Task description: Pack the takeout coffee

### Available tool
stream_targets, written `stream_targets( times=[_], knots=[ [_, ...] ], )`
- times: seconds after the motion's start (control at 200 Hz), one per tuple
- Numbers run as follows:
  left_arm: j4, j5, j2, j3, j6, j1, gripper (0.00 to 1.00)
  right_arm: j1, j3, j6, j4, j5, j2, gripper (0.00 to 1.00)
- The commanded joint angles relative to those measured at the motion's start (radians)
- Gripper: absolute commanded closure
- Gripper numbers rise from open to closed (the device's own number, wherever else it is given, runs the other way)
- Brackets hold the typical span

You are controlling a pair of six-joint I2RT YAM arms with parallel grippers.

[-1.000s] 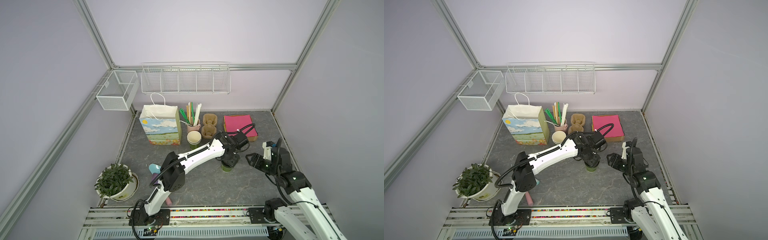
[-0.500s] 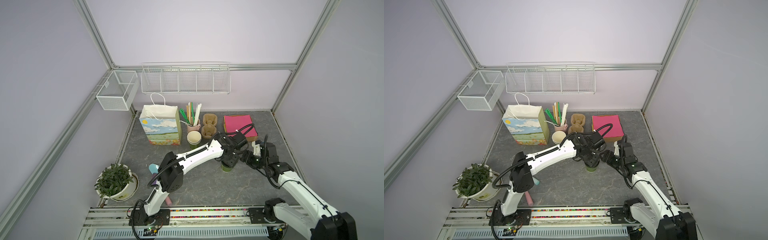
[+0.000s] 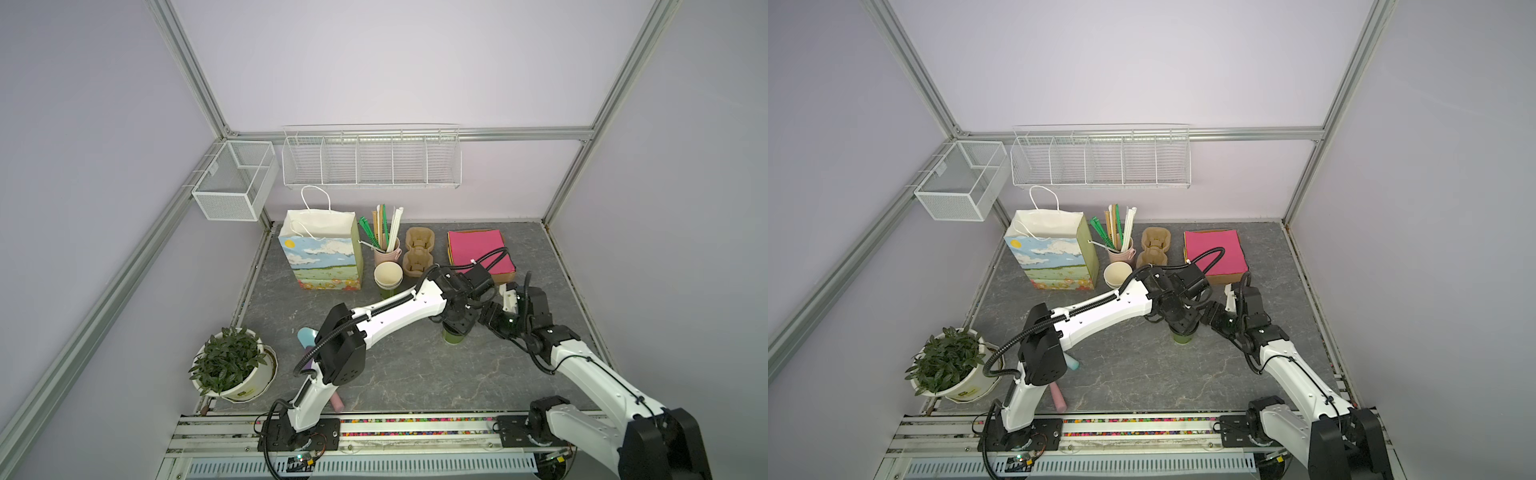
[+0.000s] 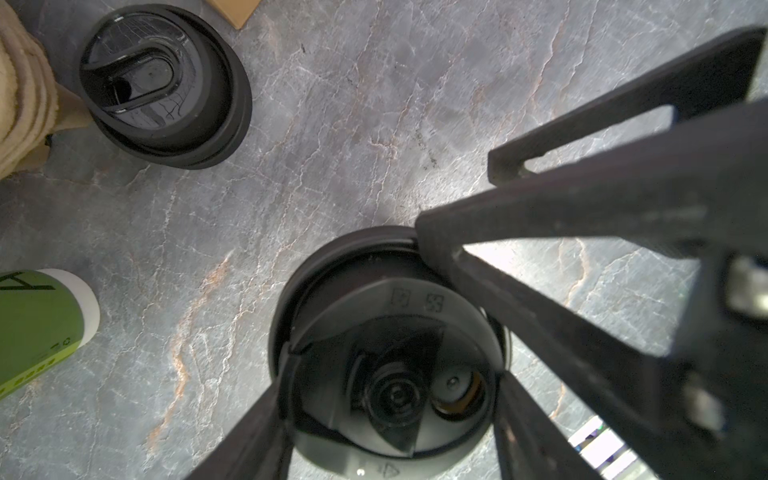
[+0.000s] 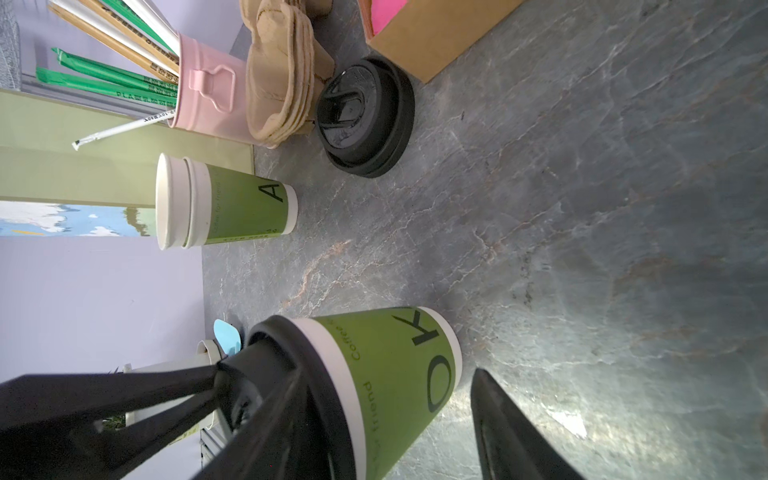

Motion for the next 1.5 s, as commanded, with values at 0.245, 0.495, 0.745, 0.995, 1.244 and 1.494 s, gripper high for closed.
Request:
stream_targets(
  times=[0.245,0.495,0.745,0.995,1.244,1.494],
  knots=[
    [-0.129,0.121,0.131,-0.116,0.001,-0.014,0.49,-0.003,-0.052,0.022,-0.027,0.016,0.067,0.35],
    [-0.112,0.133,0.127,-0.153,0.002,-0.015,0.49,-0.002,-0.047,-0.007,-0.082,0.044,0.096,0.36],
    [-0.091,0.144,0.123,-0.188,-0.003,-0.015,0.49,0.001,-0.068,-0.01,-0.07,0.037,0.113,0.36],
    [-0.178,0.093,0.134,-0.041,0.022,-0.012,0.45,0.001,-0.02,-0.016,-0.107,0.026,0.042,0.36],
    [-0.251,0.052,0.159,0.122,0.035,-0.001,0.41,0.003,0.009,-0.021,-0.139,0.029,-0.009,0.36],
    [-0.277,0.042,0.166,0.167,0.037,0.008,0.38,0.005,0.019,-0.026,-0.15,0.012,-0.034,0.37]
  ],
)
